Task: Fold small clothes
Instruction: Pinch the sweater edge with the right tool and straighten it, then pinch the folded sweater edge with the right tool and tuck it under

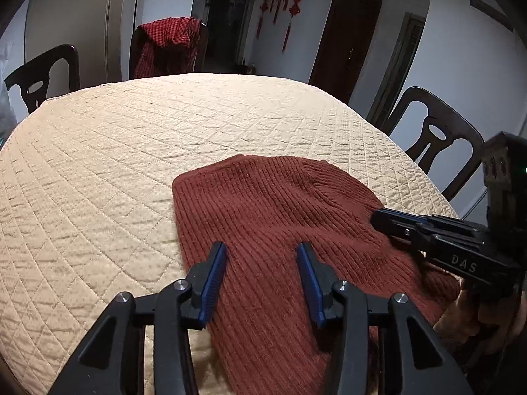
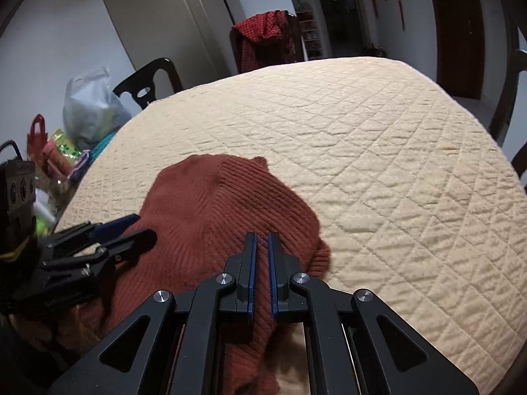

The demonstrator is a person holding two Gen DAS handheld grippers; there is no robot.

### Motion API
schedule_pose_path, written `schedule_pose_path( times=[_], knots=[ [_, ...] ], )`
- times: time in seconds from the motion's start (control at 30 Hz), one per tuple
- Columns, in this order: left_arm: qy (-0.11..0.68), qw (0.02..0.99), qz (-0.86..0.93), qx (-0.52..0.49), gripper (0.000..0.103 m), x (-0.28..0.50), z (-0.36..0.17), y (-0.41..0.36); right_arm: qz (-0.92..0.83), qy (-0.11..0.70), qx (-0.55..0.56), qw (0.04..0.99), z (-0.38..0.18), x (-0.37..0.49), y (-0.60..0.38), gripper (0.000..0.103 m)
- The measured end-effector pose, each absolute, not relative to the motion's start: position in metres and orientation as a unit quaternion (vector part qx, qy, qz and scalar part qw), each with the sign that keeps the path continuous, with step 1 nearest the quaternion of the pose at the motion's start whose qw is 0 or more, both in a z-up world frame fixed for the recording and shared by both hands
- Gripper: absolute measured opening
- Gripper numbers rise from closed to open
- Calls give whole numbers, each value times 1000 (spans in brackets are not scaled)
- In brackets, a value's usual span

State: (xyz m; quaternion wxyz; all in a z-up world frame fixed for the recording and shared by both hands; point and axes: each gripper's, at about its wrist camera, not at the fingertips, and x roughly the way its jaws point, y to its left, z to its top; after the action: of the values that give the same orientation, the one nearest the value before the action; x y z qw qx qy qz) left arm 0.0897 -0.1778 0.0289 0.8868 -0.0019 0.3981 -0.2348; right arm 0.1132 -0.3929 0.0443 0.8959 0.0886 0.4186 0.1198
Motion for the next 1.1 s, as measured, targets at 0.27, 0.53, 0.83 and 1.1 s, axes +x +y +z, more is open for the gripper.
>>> schedule_pose_path(
  times=[0.27, 0.53, 0.83, 1.1],
  knots=[
    [374, 893, -251, -14, 35, 57, 49, -159, 167, 391, 69, 903, 72, 60, -384, 5],
    [387, 882, -268, -15, 31, 25, 36, -152, 174, 424, 48, 887, 49, 40, -385, 2],
    [383, 885, -264, -14, 31, 27, 38, -151, 173, 422, 74, 887, 52, 42, -392, 6],
    [389, 885, -251, -42, 31, 44, 40, -143, 140, 397, 144, 896, 63, 59, -414, 37]
  ],
)
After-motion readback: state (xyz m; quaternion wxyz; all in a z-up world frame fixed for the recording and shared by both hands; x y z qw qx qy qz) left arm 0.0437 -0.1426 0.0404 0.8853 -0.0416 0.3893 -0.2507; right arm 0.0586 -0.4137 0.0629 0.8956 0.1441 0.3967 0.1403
